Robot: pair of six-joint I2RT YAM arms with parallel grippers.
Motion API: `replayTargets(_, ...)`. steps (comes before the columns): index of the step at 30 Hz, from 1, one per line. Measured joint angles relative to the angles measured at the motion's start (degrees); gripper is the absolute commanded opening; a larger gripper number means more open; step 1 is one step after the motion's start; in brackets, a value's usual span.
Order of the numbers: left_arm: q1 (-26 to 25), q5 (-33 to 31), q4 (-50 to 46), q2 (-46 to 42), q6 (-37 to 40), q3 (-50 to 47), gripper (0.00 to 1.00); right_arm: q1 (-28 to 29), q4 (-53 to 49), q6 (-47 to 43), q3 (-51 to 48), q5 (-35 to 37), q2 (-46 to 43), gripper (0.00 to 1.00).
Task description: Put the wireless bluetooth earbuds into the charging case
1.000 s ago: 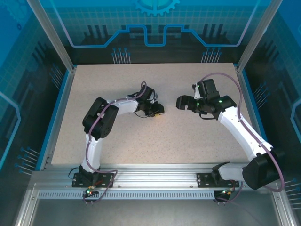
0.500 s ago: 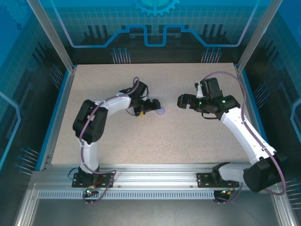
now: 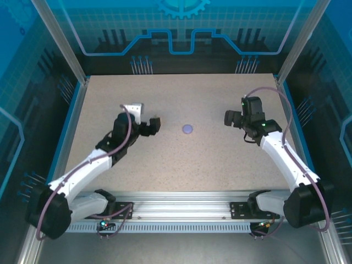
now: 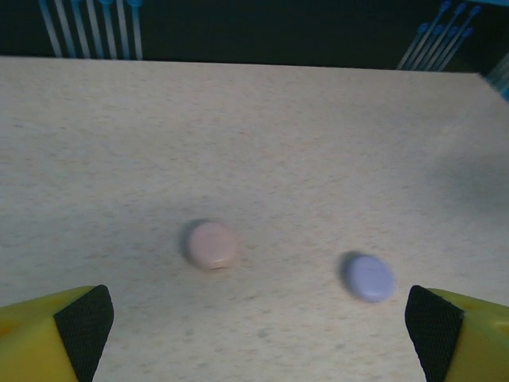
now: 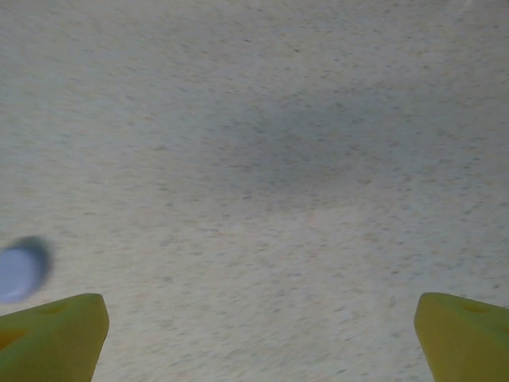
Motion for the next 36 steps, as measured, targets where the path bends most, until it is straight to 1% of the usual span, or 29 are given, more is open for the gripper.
replayTargets(3, 1.8, -3.4, 5.0, -1.4, 4.9, -6.1, 0.99, -0.7, 7.3, -4.4, -4.5, 4.1, 2.4, 1.0)
replayTargets(8, 9.8, -6.0, 11.4, -2.1, 6.8, -11.2, 0.99, -2.7, 21.5, -9.7, -15.5, 7.1, 4.2, 1.0)
replayTargets(10, 13.4, -6.6, 14.8, -1.0, 7.1, -13.2, 0.99, -3.5, 28.3, -11.7, -19.5, 7.1, 4.8, 1.0)
replayTargets(13, 16.6, -6.7, 20.9, 3.8, 8.2, -15.7, 0.99, -3.9, 37.7, -14.9, -23.6, 6.8, 6.4, 1.0)
replayTargets(15, 17.3, -6.4, 25.6, 7.8, 9.3, -17.6, 0.99, -4.1, 43.5, -16.9, -25.5, 6.2, 8.2, 1.0)
replayTargets(18, 17.6, -4.4, 31.0, 13.6, 10.2, -18.7, 0.99, -4.5, 47.6, -19.1, -26.7, 4.1, 9.5, 1.0)
replayTargets(22, 17.6, -1.5, 39.7, 20.2, 11.2, -18.9, 0.99, -5.1, 54.4, -21.6, -30.2, 0.9, 7.6, 1.0)
replayTargets(25, 17.9, 0.0, 43.4, 23.0, 11.2, -18.9, 0.99, -5.2, 57.5, -22.6, -33.1, -0.7, 5.4, 1.0)
replayTargets(30, 19.2, 2.3, 43.7, 24.3, 11.2, -18.4, 0.99, -6.0, 59.4, -23.1, -33.7, -3.6, 5.0, 1.0)
replayTargets(36, 19.9, 3.9, 43.6, 24.3, 11.1, -16.9, 0.99, -5.9, 62.3, -21.5, -34.2, -6.2, 4.7, 1.0)
